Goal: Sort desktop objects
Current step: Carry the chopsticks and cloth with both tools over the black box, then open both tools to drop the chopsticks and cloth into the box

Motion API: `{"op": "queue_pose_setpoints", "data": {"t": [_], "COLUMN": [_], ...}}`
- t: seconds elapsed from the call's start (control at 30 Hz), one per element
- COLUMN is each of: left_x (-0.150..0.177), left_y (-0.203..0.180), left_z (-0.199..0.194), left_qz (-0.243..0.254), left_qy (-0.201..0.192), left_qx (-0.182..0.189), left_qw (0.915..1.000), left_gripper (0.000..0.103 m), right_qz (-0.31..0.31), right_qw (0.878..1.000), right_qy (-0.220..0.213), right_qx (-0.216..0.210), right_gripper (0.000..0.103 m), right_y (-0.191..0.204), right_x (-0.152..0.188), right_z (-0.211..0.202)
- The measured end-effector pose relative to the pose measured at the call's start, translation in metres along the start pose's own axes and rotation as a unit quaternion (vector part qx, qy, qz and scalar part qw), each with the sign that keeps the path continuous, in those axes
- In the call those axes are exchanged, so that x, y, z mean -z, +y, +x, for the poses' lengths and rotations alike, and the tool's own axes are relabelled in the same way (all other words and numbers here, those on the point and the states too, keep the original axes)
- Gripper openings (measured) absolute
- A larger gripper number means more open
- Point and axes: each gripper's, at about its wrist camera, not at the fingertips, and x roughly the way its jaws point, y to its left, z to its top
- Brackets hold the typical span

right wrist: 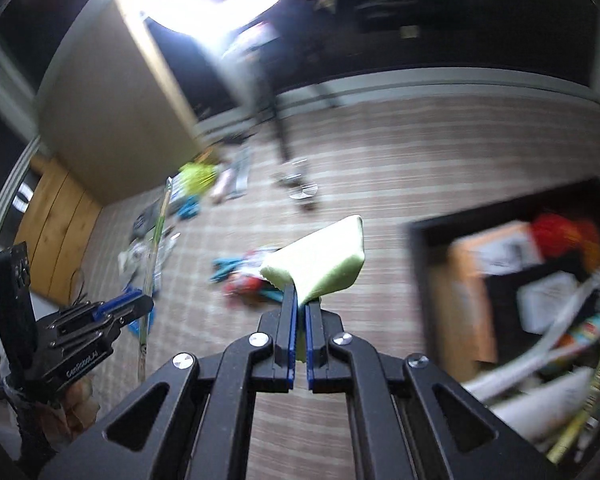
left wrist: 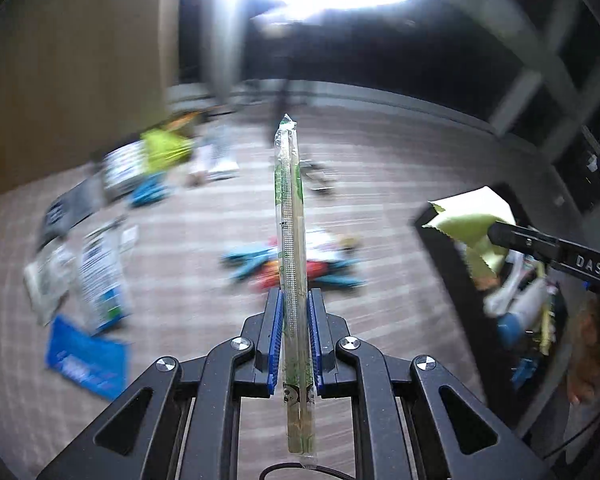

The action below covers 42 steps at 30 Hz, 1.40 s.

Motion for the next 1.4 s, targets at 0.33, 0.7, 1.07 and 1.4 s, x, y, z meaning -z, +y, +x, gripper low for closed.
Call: {"op": "queue_pose_setpoints", "data": {"t": [0.33,0.7,1.07,1.4], "left_x": [-0.025,-0.026,-0.03,-0.037], "left_y": [-0.152,-0.263,-0.303,-0.266], "left_z": [0.032,0.066,0.07,0.068], "left_qz": [0.114,0.182,0.211,0.193], "left_qy": [0.013,0.038,0.033,0.024], "left_qx": [0.082,0.12,0.113,0.093], "left_qw": [0.9901,0.9751,0.9703,0.9764], "left_gripper": [0.011,0.011,0.047,0.047], "right_qz": [0.109,0.155,0.188,0.154], "right_qw": [0.989,0.98,0.974,0.98], "right_qy": [-0.045,-0.049,-0.046,-0.051], "right_qx": [0.092,0.112,0.121,0.116], "right_gripper": [0.004,0.004,0.04,0.04], "right_y": [-0.108,-0.182,-0.21,-0.189], "right_x": [0.026,0.053,0.06,0.048], "right_z": [-0.077,-0.116,-0.121,-0.111]}}
